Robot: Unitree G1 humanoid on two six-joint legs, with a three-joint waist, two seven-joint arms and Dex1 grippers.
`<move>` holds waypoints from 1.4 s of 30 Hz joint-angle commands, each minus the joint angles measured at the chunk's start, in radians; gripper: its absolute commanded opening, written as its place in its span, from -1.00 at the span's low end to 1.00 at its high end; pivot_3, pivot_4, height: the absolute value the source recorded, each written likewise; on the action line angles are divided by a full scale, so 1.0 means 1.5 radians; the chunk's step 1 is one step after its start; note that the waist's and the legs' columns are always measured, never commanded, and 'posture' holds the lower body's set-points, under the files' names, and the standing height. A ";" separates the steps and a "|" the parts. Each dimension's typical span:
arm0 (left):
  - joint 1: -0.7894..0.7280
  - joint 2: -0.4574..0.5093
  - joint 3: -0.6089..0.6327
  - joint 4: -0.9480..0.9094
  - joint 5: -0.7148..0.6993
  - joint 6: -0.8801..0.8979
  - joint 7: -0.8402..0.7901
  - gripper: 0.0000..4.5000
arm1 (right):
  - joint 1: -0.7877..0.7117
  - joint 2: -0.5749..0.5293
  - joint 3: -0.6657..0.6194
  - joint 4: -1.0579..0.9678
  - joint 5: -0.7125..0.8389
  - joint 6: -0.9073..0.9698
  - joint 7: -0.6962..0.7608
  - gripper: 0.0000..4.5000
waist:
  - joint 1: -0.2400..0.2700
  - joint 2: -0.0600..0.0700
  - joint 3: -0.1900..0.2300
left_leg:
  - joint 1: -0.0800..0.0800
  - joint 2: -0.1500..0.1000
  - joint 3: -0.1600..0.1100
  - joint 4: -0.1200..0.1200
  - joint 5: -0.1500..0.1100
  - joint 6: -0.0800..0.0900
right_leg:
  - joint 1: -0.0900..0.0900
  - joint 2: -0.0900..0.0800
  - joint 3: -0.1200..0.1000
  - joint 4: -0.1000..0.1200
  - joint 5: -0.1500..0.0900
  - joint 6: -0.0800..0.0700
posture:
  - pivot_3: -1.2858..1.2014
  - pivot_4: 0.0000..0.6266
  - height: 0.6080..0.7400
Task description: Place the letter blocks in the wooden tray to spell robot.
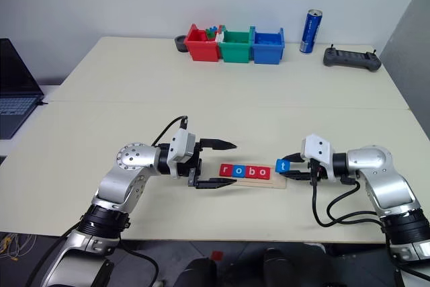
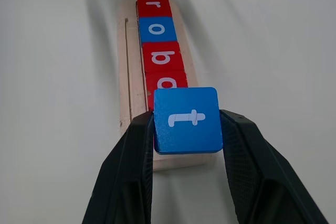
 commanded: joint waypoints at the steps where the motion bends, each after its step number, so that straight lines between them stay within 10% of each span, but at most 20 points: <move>1: 0.004 0.001 -0.001 -0.027 -0.010 -0.005 -0.004 1.00 | 0.002 0.002 0.004 -0.027 -0.002 -0.003 -0.006 -0.36 | -0.001 0.000 0.000 | 0.000 0.000 0.000 0.000 0.000 0.000 | 0.000 0.000 0.000 0.000 0.000 0.000 | 0.03 -0.52 1.00; 37: 0.019 0.018 0.006 -0.057 -0.012 0.009 0.008 1.00 | -0.064 0.045 0.053 0.091 -0.055 -0.053 0.003 -0.36 | -0.002 0.000 0.000 | 0.000 0.000 0.000 0.000 0.000 0.000 | 0.000 0.000 0.000 0.001 0.000 0.000 | 0.03 -0.52 1.00; 42: 0.020 0.017 0.007 -0.059 -0.011 0.012 0.010 1.00 | -0.068 0.042 0.052 0.090 -0.048 -0.048 0.013 0.43 | -0.001 0.000 0.000 | 0.000 0.000 0.000 0.000 0.000 0.000 | 0.000 0.000 0.000 0.001 0.000 0.000 | 0.03 -0.52 1.00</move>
